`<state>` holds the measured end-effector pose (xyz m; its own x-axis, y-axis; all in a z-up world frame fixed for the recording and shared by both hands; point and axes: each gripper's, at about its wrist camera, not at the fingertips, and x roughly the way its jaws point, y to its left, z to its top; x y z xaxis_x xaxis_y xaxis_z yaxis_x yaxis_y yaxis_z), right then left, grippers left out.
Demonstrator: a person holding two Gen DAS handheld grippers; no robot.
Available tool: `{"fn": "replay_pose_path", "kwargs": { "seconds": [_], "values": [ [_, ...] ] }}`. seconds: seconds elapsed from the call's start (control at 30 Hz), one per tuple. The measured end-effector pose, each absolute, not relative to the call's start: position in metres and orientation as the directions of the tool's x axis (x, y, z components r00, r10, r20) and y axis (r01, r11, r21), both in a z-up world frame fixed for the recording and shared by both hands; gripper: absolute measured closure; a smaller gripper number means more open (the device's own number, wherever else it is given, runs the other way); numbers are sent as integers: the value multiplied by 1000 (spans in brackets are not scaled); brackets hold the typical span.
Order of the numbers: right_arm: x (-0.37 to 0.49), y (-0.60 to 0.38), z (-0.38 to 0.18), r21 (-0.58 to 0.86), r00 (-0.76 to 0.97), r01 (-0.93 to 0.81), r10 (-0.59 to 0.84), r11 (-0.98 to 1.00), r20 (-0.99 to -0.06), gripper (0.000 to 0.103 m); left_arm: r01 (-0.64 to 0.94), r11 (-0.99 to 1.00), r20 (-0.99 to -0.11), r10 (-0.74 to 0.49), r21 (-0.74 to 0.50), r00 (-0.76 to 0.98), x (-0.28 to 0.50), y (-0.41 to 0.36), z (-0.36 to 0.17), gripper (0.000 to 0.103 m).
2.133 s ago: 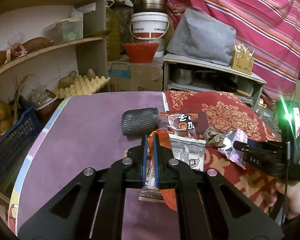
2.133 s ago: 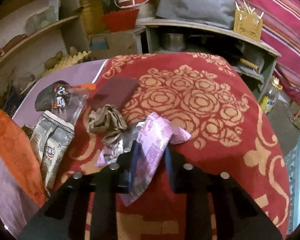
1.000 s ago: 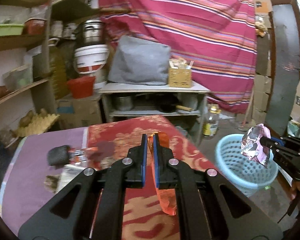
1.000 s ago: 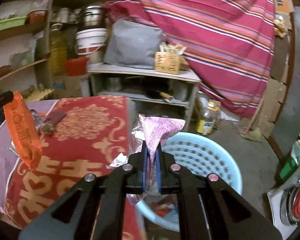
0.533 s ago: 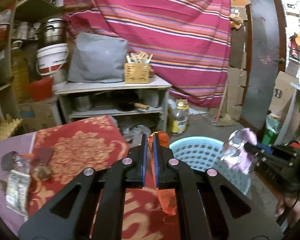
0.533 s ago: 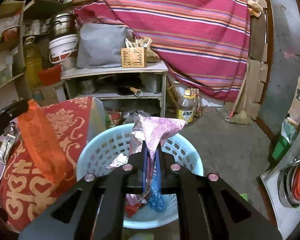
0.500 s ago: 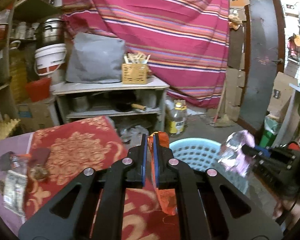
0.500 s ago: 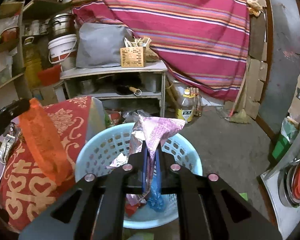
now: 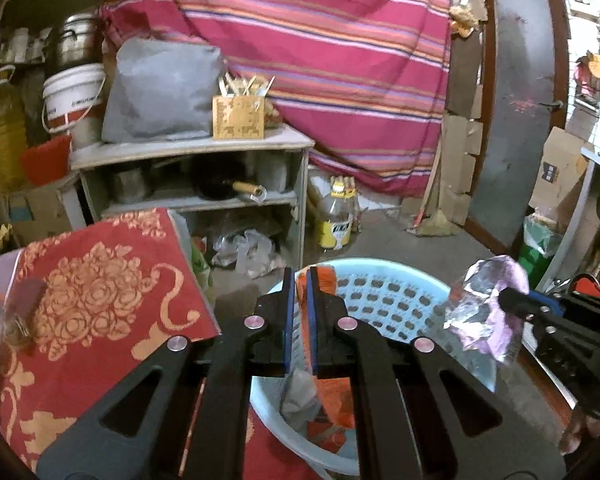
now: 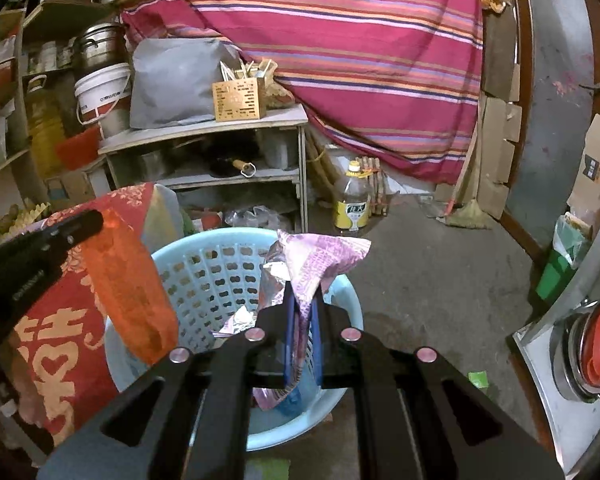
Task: Collect trash
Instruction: 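Carry mesh bag and foil wrapper over the basket and open both tools, then move both open tools back over the table trash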
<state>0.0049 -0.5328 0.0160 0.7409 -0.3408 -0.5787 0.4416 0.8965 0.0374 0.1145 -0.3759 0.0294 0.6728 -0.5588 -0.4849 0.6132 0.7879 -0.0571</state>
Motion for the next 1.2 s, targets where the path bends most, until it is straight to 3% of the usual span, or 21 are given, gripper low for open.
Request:
{"fn": "replay_pose_path", "kwargs": {
  "seconds": [0.03,0.07,0.1,0.17,0.27,0.4,0.43,0.5,0.53,0.77,0.97,1.13,1.2],
  "values": [
    [6,-533,15,36,739,440,-339,897,-582,95,609,791,-500,-550,-57,669,118,-375,25,97],
    [7,-532,13,32,736,439,-338,898,-587,95,605,795,-507,-544,-56,668,119,-374,23,88],
    [9,-530,13,30,734,437,-338,899,-589,95,592,804,-518,-530,-56,671,121,-371,20,69],
    [12,-528,11,23,731,435,-338,900,-593,95,568,821,-516,-509,-53,689,123,-364,19,41],
    [17,-526,8,20,726,426,-328,905,-605,95,551,833,-511,-492,-43,705,123,-355,21,36],
    [28,-518,1,3,710,419,-326,908,-624,91,503,864,-500,-449,-29,741,124,-336,27,20],
    [32,-516,-2,-6,704,419,-329,908,-630,91,495,869,-499,-441,-26,747,124,-331,29,19],
    [38,-515,-6,-18,693,420,-334,907,-639,79,479,877,-489,-427,-20,761,124,-320,32,13],
    [42,-513,-8,-22,688,420,-333,907,-645,71,472,882,-486,-418,-14,767,123,-315,34,12],
    [48,-504,-5,-12,684,434,-339,901,-646,42,418,908,-473,-361,18,804,122,-275,44,7],
    [43,-471,21,2,748,392,-317,920,-583,26,360,932,-450,-312,25,837,117,-227,57,6],
    [41,-426,44,-19,809,307,-271,952,-521,24,306,950,-429,-251,63,868,114,-188,63,6],
    [42,-411,48,-25,823,285,-258,958,-507,17,278,958,-424,-224,69,877,113,-168,64,6]
  ]
}}
